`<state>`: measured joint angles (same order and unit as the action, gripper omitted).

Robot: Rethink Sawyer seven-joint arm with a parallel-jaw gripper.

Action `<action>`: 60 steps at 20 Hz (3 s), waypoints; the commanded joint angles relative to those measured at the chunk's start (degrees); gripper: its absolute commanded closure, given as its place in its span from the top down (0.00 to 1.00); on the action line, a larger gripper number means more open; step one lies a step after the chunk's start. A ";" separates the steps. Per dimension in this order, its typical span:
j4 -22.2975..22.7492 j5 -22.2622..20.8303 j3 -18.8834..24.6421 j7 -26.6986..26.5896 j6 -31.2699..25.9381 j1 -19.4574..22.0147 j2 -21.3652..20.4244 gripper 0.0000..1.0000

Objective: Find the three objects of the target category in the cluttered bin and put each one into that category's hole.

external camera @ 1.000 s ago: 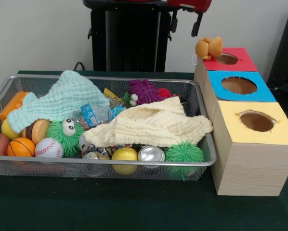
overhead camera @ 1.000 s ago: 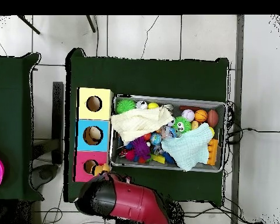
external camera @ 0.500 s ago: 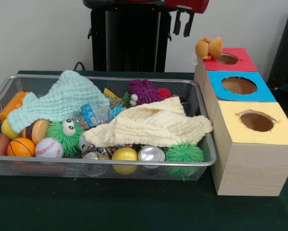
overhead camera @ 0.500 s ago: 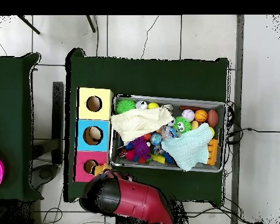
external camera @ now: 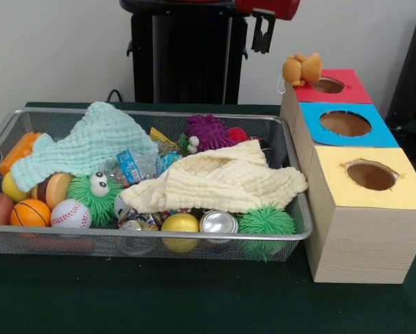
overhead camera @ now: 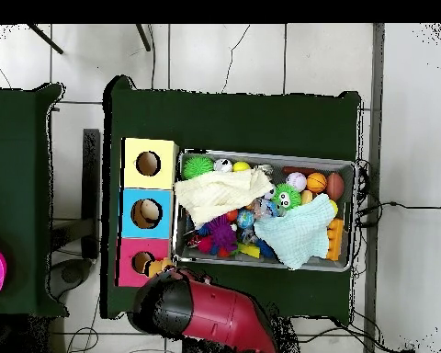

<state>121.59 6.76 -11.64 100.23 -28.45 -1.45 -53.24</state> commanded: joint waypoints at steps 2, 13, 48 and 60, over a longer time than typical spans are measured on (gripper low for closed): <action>-1.36 -1.68 4.78 5.73 4.62 0.84 0.91 0.00; -5.93 0.02 0.91 12.36 4.91 -6.32 5.77 0.00; -11.39 6.53 -3.00 17.98 2.84 -15.51 10.56 0.00; -9.64 8.61 -3.27 14.23 3.98 -14.87 10.05 0.00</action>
<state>113.43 12.80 -16.57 100.24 -26.64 -18.22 -45.20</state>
